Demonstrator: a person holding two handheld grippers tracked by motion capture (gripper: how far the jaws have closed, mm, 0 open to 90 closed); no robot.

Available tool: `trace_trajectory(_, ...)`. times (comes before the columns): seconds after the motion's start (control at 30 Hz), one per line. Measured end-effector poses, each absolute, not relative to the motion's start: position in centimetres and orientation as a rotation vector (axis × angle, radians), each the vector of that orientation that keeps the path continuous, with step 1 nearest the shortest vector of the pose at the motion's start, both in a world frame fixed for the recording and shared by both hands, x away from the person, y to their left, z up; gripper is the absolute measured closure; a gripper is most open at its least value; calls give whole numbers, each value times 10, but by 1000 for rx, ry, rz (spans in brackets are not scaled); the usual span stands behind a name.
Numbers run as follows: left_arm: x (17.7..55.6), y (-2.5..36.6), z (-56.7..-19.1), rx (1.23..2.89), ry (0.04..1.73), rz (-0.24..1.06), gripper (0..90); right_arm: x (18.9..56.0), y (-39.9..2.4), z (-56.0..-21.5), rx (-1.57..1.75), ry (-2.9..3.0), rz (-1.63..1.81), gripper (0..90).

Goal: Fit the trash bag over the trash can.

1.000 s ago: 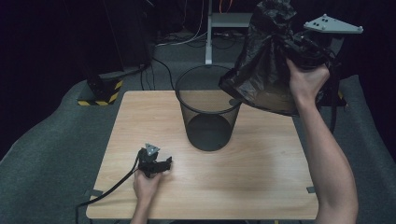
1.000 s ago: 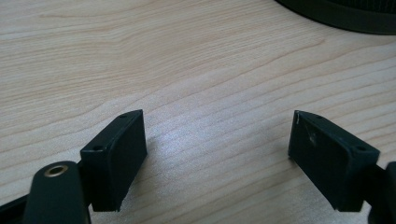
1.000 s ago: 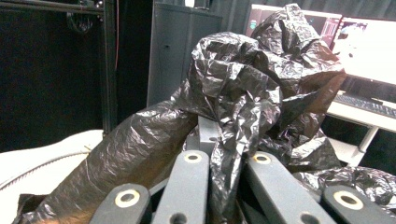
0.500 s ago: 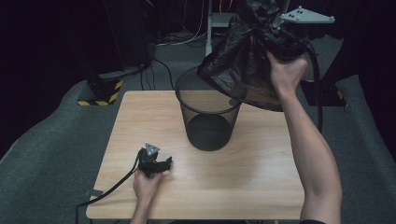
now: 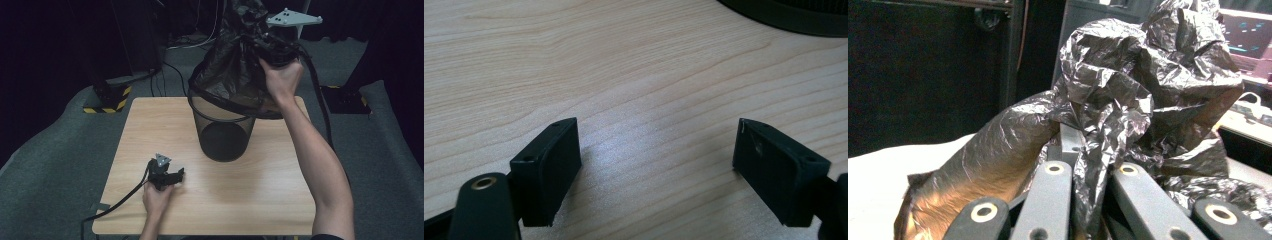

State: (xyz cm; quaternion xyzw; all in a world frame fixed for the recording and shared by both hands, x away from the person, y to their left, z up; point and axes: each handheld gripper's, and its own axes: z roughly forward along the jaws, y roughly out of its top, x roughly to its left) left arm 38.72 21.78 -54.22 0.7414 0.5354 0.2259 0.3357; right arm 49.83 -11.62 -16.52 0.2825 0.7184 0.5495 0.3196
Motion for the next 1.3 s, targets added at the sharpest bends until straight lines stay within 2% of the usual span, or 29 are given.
trace_trajectory(0.7, 387, 218, -542, 1933, 1397, 589, 191, 483, -61, -176, 592, 2053, 1432, 894)
trace_trajectory(1.3, 387, 218, -542, 1934, 1397, 590, 191, 498, -56, -207, 620, 2191, 1324, 893)
